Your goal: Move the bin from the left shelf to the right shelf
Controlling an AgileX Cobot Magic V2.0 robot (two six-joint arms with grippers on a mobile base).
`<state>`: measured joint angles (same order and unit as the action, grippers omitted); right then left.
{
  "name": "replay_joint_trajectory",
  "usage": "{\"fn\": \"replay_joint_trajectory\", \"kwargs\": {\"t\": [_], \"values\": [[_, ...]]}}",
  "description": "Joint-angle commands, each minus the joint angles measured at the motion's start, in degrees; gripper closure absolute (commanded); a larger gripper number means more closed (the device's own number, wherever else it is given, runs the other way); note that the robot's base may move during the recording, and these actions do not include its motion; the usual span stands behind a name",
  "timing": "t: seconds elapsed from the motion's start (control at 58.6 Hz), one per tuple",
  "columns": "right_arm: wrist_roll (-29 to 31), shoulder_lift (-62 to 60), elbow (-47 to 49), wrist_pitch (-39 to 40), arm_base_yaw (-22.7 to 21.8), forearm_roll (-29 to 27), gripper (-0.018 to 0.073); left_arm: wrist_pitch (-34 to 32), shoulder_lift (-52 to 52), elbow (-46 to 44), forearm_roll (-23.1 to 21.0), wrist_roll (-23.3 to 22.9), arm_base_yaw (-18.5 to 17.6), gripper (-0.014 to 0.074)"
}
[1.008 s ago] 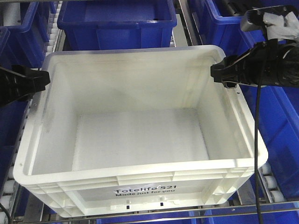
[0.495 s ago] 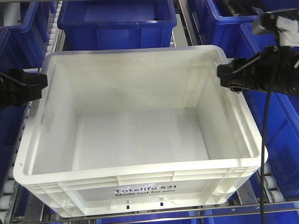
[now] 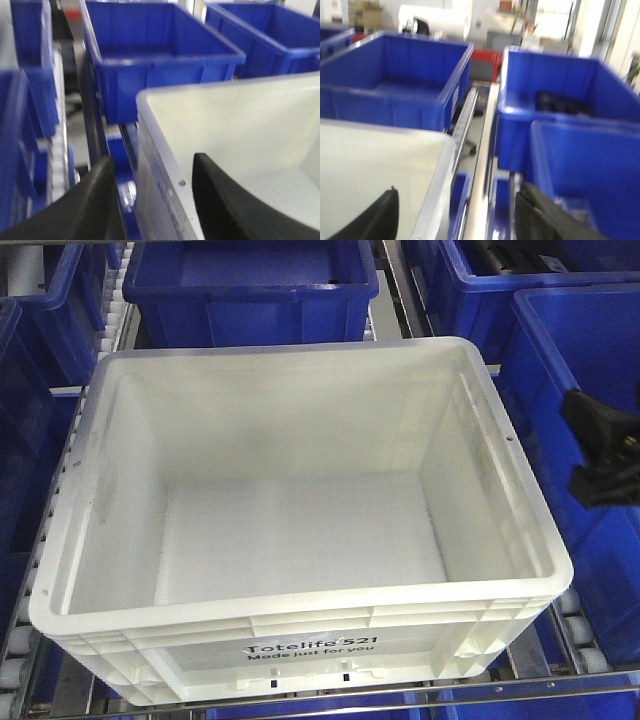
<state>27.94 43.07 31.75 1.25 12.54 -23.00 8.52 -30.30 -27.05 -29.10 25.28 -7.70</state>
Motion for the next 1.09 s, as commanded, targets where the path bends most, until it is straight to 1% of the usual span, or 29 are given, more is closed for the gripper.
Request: {"fn": "replay_joint_trajectory", "kwargs": {"t": [0.0,0.068,0.222,0.342,0.41,0.581,0.683,1.008,1.076], "values": [[2.09,-5.29,-2.44,7.21,0.0,-0.07,0.0086,-5.39,5.74,1.16,-0.78,1.63,-0.4,0.0248],[2.38,-9.91,-6.49,8.45,0.0,-0.07,0.0086,-4.93,10.26,3.95,-0.82,1.63,-0.4,0.0248],[3.09,-18.91,-13.8,8.35,0.0,-0.07,0.0086,-0.9,18.64,9.04,-0.82,1.43,-0.4,0.0248],[3.09,-23.27,-17.92,8.91,0.0,-0.07,0.0086,-2.6,21.96,9.76,-1.0,1.65,-0.4,0.0248],[3.09,-24.08,-18.34,10.24,0.0,-0.07,0.0086,-2.0,22.11,9.76,-0.72,1.65,-0.4,0.0248],[3.09,-24.08,-18.34,10.92,0.0,-0.07,0.0086,-2.96,22.11,9.76,-0.78,1.65,-0.4,0.0248],[3.03,-24.08,-18.34,12.96,0.0,-0.07,0.0086,-2.82,22.11,9.76,-0.78,1.59,-0.4,0.0248],[3.03,-24.08,-18.34,12.88,0.0,-0.07,0.0086,-2.86,22.11,9.76,-0.83,1.59,-0.4,0.0248],[3.03,-24.08,-18.34,12.89,0.0,-0.07,0.011,-2.86,22.11,9.76,-0.83,1.59,-0.4,0.0257]]}}
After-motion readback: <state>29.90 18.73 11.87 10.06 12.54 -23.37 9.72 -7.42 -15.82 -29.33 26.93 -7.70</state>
